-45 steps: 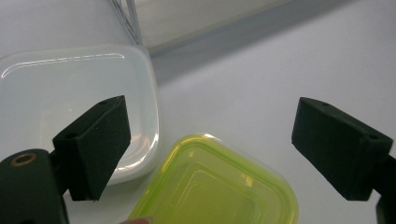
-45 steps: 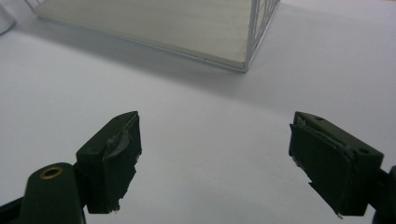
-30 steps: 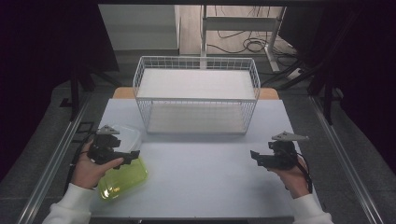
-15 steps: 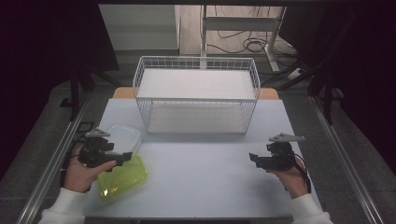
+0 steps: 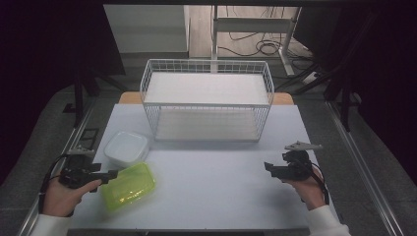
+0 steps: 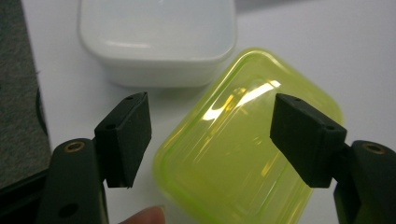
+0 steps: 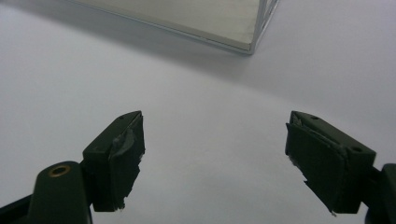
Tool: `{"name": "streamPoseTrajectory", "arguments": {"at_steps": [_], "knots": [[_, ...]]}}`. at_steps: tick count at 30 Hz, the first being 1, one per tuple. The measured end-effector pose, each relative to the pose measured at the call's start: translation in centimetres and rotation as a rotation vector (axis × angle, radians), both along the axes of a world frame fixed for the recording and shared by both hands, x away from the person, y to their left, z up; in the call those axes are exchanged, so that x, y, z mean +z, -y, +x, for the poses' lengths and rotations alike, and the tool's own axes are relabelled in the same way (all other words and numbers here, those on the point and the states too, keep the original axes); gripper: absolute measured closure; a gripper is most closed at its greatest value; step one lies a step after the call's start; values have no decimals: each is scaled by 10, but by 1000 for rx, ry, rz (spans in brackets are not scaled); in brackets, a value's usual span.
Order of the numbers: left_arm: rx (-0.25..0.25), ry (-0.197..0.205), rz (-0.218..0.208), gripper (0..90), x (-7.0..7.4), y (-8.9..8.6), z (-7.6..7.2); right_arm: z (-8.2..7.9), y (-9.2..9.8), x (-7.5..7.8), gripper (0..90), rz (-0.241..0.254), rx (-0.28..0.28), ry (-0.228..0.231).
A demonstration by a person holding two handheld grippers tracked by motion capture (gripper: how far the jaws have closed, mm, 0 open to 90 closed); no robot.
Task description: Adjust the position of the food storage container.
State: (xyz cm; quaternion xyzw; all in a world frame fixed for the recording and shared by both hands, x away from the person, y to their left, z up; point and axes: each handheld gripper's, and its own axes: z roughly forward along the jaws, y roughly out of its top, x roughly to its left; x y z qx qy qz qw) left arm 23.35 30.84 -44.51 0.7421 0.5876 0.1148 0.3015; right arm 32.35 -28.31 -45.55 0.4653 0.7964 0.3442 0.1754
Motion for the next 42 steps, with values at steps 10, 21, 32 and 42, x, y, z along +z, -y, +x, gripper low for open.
{"name": "streamPoseTrajectory", "arguments": {"at_steps": [10, 21, 32, 42], "knots": [[56, -40, -9, 469, -8, -18, -11, 2, -2, -2, 197, -7, -1, -11], [115, -132, -43, 862, -33, -43, -19, 3, -2, -6, 197, -19, -4, -17], [102, -215, -54, 898, -58, -45, -27, 4, -5, -10, 197, -42, 2, -28], [61, -241, -67, 898, -68, -34, -13, 5, -3, -10, 197, -46, -2, -25]]}}
